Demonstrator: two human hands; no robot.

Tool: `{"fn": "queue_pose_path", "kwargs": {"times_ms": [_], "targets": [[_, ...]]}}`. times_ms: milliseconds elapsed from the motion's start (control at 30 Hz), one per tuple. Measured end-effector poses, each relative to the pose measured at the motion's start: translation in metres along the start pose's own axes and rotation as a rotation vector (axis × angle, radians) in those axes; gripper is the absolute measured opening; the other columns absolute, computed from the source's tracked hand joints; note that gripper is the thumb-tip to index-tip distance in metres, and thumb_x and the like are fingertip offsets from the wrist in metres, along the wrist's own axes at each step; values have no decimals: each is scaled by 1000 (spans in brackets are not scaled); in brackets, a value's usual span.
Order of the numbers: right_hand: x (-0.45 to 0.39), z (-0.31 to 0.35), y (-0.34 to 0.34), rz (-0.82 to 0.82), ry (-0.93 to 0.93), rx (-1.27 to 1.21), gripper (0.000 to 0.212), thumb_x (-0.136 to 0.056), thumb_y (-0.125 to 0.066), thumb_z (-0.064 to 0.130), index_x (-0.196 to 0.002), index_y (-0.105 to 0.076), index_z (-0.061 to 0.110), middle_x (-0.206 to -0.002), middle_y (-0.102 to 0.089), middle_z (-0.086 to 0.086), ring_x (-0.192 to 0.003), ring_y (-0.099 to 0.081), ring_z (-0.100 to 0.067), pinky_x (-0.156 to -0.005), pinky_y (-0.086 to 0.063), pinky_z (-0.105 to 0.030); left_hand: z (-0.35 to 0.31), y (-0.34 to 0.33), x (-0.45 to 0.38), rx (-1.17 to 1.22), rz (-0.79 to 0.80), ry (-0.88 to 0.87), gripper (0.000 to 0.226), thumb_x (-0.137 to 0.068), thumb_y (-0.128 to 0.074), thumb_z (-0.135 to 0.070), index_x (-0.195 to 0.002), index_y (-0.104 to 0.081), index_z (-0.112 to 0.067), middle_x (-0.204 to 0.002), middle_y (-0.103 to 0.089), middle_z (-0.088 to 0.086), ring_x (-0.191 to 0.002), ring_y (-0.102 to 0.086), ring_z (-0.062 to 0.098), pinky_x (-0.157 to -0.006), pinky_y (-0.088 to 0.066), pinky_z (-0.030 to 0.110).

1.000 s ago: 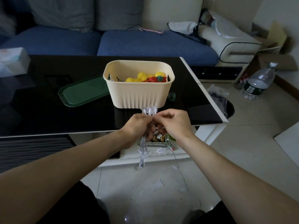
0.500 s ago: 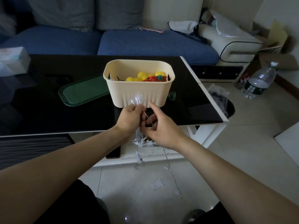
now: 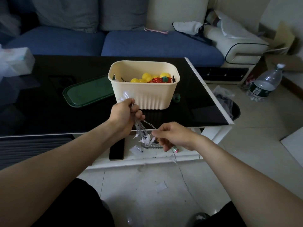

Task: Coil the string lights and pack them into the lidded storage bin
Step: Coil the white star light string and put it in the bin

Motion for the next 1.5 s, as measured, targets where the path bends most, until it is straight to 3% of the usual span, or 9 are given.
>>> {"fn": "queue_pose_path", "kwargs": {"times_ms": [200, 333, 467, 633, 800, 933, 1200, 1367, 1500], "targets": [[0, -19, 24, 74, -128, 227, 35, -83, -77, 46, -66, -63, 18, -64, -64, 0, -69, -61, -11, -88, -49, -36, -5, 17, -4, -59, -111, -21, 28, -99, -32, -9, -73, -40, -17, -48, -21, -6, -40, -16, 10, -38, -20, 20], [8, -39, 58, 3, -197, 190, 28, -85, -77, 37, -78, -68, 12, -67, -69, 9, -81, -61, -9, -85, -40, -31, -6, 26, -5, -79, -164, -9, 24, -98, -32, -9, -78, -43, -16, -46, -21, -7, -39, -15, 10, -38, -13, 21], [10, -48, 65, -27, -138, 63, 12, -84, -78, 26, -85, -75, 14, -77, -72, -3, -79, -65, -15, -85, -51, -37, -3, 23, -5, -114, -153, -21, 20, -99, -35, -11, -84, -48, -14, -47, -22, -6, -39, -16, 10, -38, -15, 21], [11, -30, 70, -184, -5, -51, 25, -91, -69, 32, -95, -75, 8, -53, -58, 2, -59, -59, -17, -78, -57, -38, 2, 15, -2, -139, -117, 8, 27, -96, -36, -10, -70, -39, -17, -51, -24, -3, -45, -21, 14, -42, -27, 24], [12, 0, 51, -204, 143, 82, 28, -95, -66, 33, -87, -75, 8, -67, -71, 2, -56, -63, -7, -53, -49, -19, 11, 6, 1, -134, -67, 61, 27, -100, -35, -14, -73, -41, -15, -53, -37, 2, -46, -38, 19, -46, -42, 26], [8, 9, 29, -202, 187, 248, 37, -100, -57, 41, -85, -75, 12, -78, -74, -6, -67, -68, -28, -65, -55, -34, 19, -2, 1, -203, -27, 65, 30, -104, -36, -17, -76, -43, -13, -59, -42, 4, -47, -42, 19, -45, -47, 27], [2, 14, 4, -92, 133, 267, 22, -101, -57, 24, -93, -72, 10, -96, -74, -12, -85, -65, -39, -75, -57, -49, 30, -12, 4, -303, 26, 56, 26, -107, -33, -16, -91, -49, -2, -73, -65, 15, -63, -66, 30, -64, -58, 42], [10, 22, 1, -118, 189, 326, 16, -99, -61, 25, -90, -73, 23, -66, -65, 12, -61, -59, -15, -63, -53, -37, 43, -10, 4, -431, 36, 175, 23, -106, -32, -13, -112, -48, 2, -91, -71, 25, -74, -68, 37, -77, -55, 51], [11, 22, -4, -116, 214, 369, 14, -92, -72, 28, -96, -62, 20, -67, -67, 3, -48, -61, -7, -50, -46, -22, 52, -12, 10, -668, 147, 206, 25, -97, -40, -5, -90, -61, 6, -79, -63, 26, -57, -60, 31, -55, -52, 38]]}}
Point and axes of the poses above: each hand's wrist, its own x-axis away from the middle knuckle, its own y-axis out of the back of the hand, z = x × y, the point moved 5 cm from there along -x, towards the middle knuckle
